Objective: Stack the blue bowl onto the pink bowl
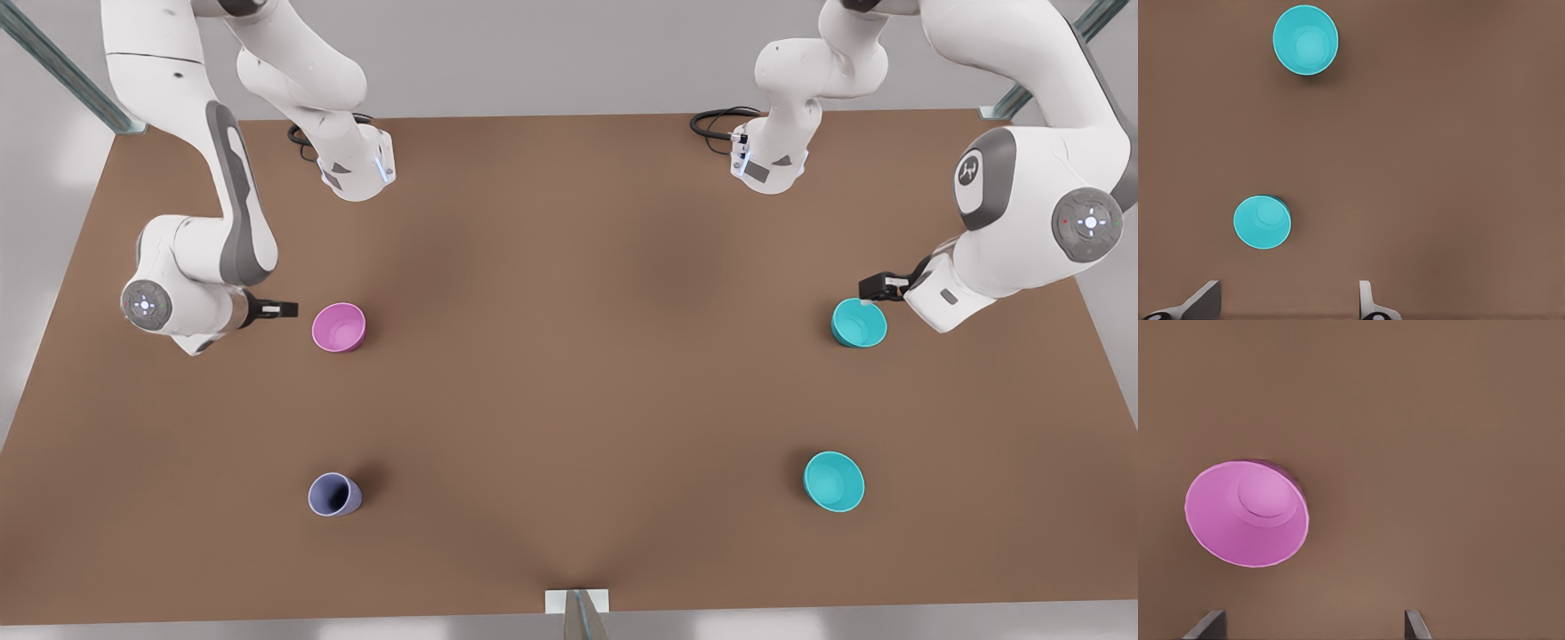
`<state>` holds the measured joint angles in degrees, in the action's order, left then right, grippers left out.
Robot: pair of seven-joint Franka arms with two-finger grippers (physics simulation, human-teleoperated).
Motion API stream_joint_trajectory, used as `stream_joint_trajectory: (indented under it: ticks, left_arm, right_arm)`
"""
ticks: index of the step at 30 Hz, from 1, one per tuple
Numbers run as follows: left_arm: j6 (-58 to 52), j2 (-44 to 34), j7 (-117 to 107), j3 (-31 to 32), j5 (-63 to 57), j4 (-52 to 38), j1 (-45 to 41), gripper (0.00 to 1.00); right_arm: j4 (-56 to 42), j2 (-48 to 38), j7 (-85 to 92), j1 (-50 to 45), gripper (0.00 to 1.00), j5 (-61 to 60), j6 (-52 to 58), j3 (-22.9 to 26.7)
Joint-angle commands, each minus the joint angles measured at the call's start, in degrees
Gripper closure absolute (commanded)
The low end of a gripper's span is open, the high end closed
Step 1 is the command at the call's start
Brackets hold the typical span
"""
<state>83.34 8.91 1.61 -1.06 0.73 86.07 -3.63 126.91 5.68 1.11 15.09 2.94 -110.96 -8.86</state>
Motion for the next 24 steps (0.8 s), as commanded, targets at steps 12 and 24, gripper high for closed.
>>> stream_joint_trajectory:
  ticks: [12,24]
  left_arm:
    - [-0.02,0.41,0.06,0.0,-0.03,-0.03,-0.06,0.0]
    - [-0.72,0.58,-0.03,0.0,-0.03,-0.03,-0.06,0.0]
  right_arm:
    - [10.72,4.24,-0.32,0.2,0.0,-3.91,-33.36,-0.11]
    - [12.31,8.99,0.29,0.2,0.01,-3.91,-33.36,-0.28]
